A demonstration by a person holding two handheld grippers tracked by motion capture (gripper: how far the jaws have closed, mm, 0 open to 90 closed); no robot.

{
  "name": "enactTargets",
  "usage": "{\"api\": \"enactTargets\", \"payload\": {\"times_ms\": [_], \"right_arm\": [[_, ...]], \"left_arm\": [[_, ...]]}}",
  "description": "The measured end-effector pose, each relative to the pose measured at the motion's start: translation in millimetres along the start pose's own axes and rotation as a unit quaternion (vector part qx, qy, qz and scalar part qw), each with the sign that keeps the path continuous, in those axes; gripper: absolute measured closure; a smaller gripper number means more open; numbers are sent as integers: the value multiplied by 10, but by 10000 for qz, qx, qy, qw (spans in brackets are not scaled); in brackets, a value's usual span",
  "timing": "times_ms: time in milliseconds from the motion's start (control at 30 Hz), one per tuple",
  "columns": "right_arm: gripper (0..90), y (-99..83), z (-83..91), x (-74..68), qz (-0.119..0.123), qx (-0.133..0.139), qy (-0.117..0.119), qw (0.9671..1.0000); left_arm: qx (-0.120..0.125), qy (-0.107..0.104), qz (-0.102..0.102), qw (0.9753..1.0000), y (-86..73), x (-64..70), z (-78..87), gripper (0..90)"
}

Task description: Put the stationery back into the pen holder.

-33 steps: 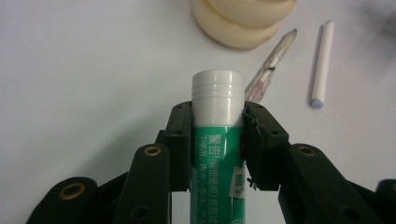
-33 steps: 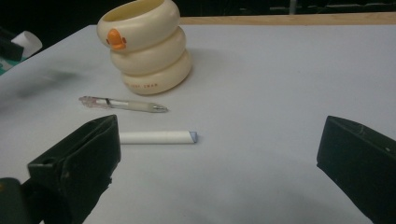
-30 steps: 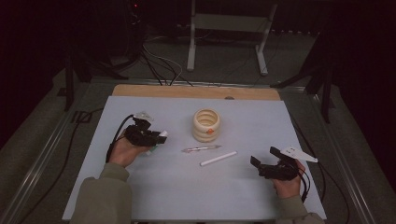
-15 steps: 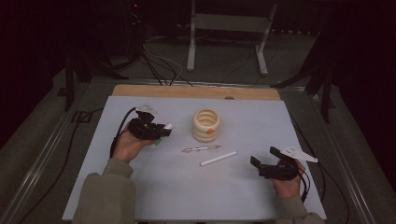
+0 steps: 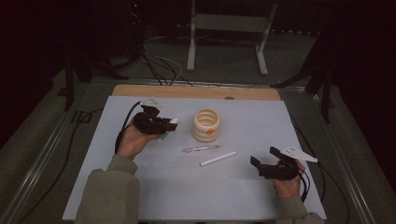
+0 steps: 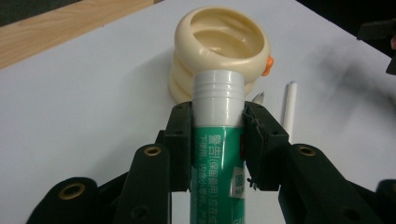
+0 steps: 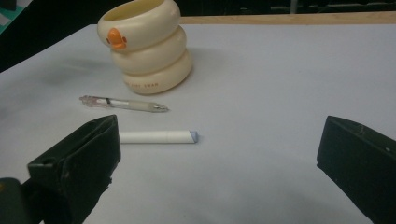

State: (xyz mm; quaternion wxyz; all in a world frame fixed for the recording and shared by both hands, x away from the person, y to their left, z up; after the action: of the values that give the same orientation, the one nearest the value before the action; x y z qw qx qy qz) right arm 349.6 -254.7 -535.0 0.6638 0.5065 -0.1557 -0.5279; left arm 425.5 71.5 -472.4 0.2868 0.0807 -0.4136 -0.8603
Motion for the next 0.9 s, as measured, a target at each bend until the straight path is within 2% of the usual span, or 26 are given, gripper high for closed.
{"api": "enactTargets", "payload": {"times_ms": [900], "right_arm": [[0,3,-3,-6,0,7,25,10000]], "left_arm": [[371,-38,-159,9992,508,19,-58,661]]}}
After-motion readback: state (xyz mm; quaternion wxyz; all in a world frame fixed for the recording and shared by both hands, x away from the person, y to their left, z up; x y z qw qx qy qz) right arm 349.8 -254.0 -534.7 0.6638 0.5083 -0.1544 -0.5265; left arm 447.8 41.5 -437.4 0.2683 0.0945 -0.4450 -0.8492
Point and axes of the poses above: each handheld gripper's, and its own axes: z roughly backward along the jaws, y roughly out of its top, x roughly to its right, the point moved 10 cm from there along -z, roughly forward along the jaws, and after that the axes turned 8 degrees about -z, right-handed, at the moved point
